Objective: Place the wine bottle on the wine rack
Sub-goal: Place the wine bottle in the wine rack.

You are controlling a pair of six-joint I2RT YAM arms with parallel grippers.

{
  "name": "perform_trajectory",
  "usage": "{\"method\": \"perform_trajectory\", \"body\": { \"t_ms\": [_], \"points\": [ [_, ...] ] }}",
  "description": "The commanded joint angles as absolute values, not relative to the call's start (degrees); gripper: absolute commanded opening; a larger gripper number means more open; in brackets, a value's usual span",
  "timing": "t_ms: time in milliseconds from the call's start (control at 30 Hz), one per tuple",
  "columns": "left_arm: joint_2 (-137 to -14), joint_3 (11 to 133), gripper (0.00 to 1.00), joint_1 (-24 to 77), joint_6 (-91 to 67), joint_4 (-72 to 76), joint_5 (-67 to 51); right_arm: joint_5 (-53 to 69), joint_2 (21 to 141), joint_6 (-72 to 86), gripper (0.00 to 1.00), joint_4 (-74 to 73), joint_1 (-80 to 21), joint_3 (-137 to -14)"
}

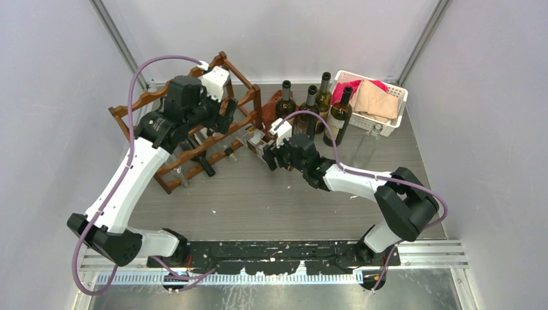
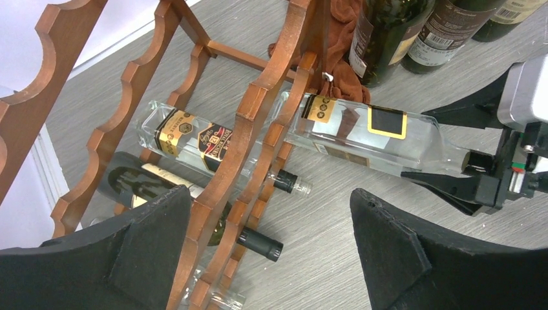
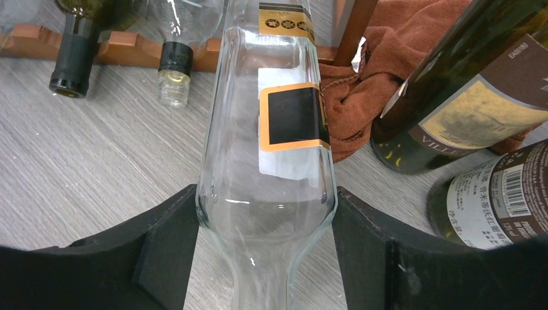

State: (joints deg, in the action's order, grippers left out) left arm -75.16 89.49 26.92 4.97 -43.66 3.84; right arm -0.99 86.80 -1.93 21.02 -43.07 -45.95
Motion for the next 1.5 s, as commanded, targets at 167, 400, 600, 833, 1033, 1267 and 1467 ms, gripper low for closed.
{"method": "perform_trajectory", "body": {
  "t_ms": [167, 400, 600, 833, 1033, 1267, 1467],
  "points": [
    [-74.7, 91.9, 0.92, 26.2, 5.7, -43.7, 2.6, -5.0, 89.8, -0.1, 0.01, 43.3, -43.7, -52.2],
    [-74.5, 91.8, 0.92, 26.0, 6.3, -44.1, 2.8, -5.9, 96.7, 2.3, 0.02, 47.6, -43.9, -56.2],
    [-74.7, 91.6, 0.92, 25.5, 7.4, -44.0, 3.0, -8.9, 103.9, 2.5, 0.13, 49.7, -43.9, -61.9],
    [-75.3, 91.5, 0.92, 24.8, 8.9, -43.9, 3.1, -10.3, 112.1, 2.9, 0.49, 50.5, -43.8, -68.7],
    [-75.2, 90.8, 0.92, 24.1, 9.7, -43.4, 2.8, -11.4, 115.6, 2.2, 0.77, 50.0, -43.4, -72.0],
    [-75.3, 90.7, 0.92, 23.9, 9.4, -42.6, 1.9, -12.4, 116.1, 1.9, 0.88, 49.3, -43.2, -72.8],
    [-74.6, 90.3, 0.9, 23.9, 8.3, -42.3, 1.0, -9.3, 111.7, 1.8, 0.87, 49.6, -43.1, -69.1]
  ]
}}
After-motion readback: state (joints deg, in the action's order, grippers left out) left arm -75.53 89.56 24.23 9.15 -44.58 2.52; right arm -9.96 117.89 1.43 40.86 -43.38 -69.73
